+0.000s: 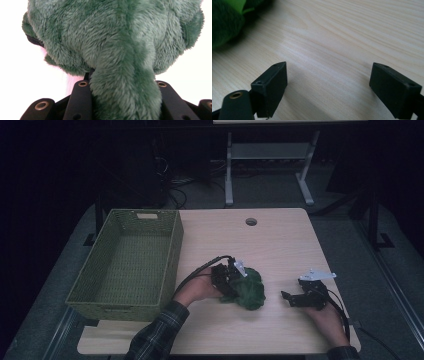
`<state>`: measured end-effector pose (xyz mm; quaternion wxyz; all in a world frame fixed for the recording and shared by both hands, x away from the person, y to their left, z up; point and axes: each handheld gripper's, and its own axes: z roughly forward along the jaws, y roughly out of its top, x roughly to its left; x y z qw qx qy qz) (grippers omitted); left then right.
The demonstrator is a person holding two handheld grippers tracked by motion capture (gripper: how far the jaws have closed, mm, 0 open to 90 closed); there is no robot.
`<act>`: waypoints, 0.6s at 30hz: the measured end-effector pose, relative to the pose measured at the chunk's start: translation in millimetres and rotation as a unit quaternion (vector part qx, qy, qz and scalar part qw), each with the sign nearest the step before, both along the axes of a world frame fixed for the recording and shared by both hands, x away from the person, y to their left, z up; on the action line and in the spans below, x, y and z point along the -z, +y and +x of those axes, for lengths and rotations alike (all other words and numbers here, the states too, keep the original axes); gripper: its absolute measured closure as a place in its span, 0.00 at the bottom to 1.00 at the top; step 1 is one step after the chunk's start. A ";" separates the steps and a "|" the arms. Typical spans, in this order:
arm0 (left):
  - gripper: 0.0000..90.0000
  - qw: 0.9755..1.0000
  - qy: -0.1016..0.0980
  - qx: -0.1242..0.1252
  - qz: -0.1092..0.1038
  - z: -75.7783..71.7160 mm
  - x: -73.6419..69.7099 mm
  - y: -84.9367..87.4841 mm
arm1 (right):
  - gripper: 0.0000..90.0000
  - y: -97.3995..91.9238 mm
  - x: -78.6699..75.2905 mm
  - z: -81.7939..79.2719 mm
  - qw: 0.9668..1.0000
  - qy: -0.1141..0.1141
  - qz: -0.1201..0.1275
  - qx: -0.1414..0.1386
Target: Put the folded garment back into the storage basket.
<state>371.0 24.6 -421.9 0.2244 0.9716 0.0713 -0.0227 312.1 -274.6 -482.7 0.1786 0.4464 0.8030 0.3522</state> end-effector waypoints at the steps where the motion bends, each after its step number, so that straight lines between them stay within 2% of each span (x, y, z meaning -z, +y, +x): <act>1: 0.73 1.000 0.001 -0.004 -0.002 -0.3 -3.2 1.4 | 0.16 0.0 -0.1 0.0 1.000 0.000 0.000 0.000; 7: 0.73 1.000 -0.003 -0.015 -0.008 -2.4 -23.3 8.4 | 0.16 0.1 -0.1 -0.1 1.000 0.001 0.000 0.000; 15: 0.73 0.999 -0.007 -0.050 -0.020 -0.7 -45.7 21.4 | 0.15 0.2 0.0 0.0 1.000 0.001 0.000 0.001; 18: 0.73 0.998 -0.008 -0.057 -0.024 -1.1 -53.3 24.8 | 0.15 0.4 -0.1 -0.2 1.000 0.003 0.001 0.002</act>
